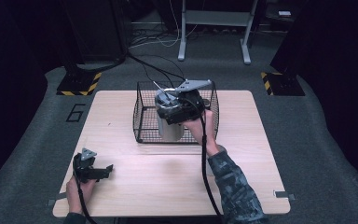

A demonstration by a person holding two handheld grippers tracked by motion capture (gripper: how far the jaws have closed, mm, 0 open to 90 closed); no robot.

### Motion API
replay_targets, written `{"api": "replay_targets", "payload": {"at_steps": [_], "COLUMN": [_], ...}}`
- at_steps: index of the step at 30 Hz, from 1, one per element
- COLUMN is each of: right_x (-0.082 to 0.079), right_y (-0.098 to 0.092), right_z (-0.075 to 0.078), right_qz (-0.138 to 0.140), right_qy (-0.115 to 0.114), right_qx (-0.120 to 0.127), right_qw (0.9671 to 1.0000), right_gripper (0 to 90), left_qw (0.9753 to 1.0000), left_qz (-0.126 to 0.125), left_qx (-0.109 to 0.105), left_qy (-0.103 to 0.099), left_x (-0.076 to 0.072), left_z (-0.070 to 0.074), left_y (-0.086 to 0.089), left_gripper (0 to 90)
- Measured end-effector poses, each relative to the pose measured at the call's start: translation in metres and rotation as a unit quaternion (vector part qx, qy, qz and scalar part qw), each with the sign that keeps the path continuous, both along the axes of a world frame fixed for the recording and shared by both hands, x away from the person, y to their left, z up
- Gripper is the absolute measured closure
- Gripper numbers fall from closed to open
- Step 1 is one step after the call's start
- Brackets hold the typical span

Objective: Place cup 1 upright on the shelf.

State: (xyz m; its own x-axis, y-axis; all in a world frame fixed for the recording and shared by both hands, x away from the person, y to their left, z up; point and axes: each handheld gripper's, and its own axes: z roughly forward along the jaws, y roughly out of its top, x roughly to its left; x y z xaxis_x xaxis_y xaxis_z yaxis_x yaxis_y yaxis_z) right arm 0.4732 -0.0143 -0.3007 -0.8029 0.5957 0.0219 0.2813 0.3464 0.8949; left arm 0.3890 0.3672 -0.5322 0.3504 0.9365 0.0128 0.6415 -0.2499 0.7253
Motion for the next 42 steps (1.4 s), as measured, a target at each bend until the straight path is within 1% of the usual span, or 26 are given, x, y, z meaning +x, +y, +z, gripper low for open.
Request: {"api": "replay_targets", "payload": {"at_steps": [1,3,7,8,11,15,17,18,21,24,25,27,34,42], "right_x": [0.002,0.003,0.006,0.009,0.011,0.019,0.021,0.026,0.029,0.037,0.038,0.042,0.054,0.067], "right_y": [0.001,0.003,0.008,0.011,0.013,0.019,0.020,0.024,0.027,0.033,0.034,0.036,0.044,0.053], "right_z": [0.001,0.004,0.008,0.010,0.011,0.012,0.012,0.011,0.010,0.009,0.009,0.008,0.005,-0.003], "right_qz": [0.001,-0.001,-0.004,-0.004,-0.004,-0.013,-0.013,-0.016,-0.018,-0.025,-0.026,-0.030,-0.044,-0.057], "right_qy": [-0.003,0.000,-0.003,-0.008,-0.007,-0.006,-0.006,-0.005,-0.004,-0.007,-0.007,-0.005,-0.006,-0.004], "right_qx": [-0.001,0.001,0.000,-0.003,-0.004,-0.005,-0.006,-0.008,-0.012,-0.015,-0.015,-0.018,-0.015,-0.022], "right_qw": [1.0000,1.0000,1.0000,1.0000,1.0000,0.9999,0.9999,0.9998,0.9998,0.9996,0.9995,0.9994,0.9989,0.9981], "right_gripper": [3.6,3.6,3.6,3.6,3.6,3.6,3.6,3.6,3.6,3.6,3.6,3.6,3.6,3.6], "left_qw": [1.0000,1.0000,1.0000,1.0000,1.0000,1.0000,1.0000,1.0000,1.0000,1.0000,1.0000,1.0000,1.0000,1.0000], "left_qz": [0.000,0.000,0.000,0.000,0.001,0.001,0.000,0.000,0.001,0.001,-0.003,-0.003,-0.003,-0.003], "left_qx": [-0.001,0.000,0.000,-0.001,0.000,0.000,0.000,0.000,0.000,0.000,0.004,0.004,0.004,0.004], "left_qy": [0.001,0.000,0.000,0.001,0.000,0.000,0.000,0.000,0.000,-0.001,0.002,0.002,0.003,0.002], "left_x": [0.000,0.000,0.000,0.000,0.000,0.000,0.000,0.000,0.000,0.000,0.000,0.000,0.000,0.000], "left_z": [0.000,0.000,0.000,0.000,0.000,0.000,0.000,0.000,0.000,0.000,0.000,0.000,0.000,0.000], "left_y": [0.000,0.000,0.000,0.000,0.000,0.000,0.000,0.000,0.000,0.000,0.001,0.001,0.001,0.001], "left_gripper": [0.5,0.5,0.5,0.5,0.5,0.5,0.5,0.5,0.5,0.5,0.5,0.5,0.5,0.5]}}
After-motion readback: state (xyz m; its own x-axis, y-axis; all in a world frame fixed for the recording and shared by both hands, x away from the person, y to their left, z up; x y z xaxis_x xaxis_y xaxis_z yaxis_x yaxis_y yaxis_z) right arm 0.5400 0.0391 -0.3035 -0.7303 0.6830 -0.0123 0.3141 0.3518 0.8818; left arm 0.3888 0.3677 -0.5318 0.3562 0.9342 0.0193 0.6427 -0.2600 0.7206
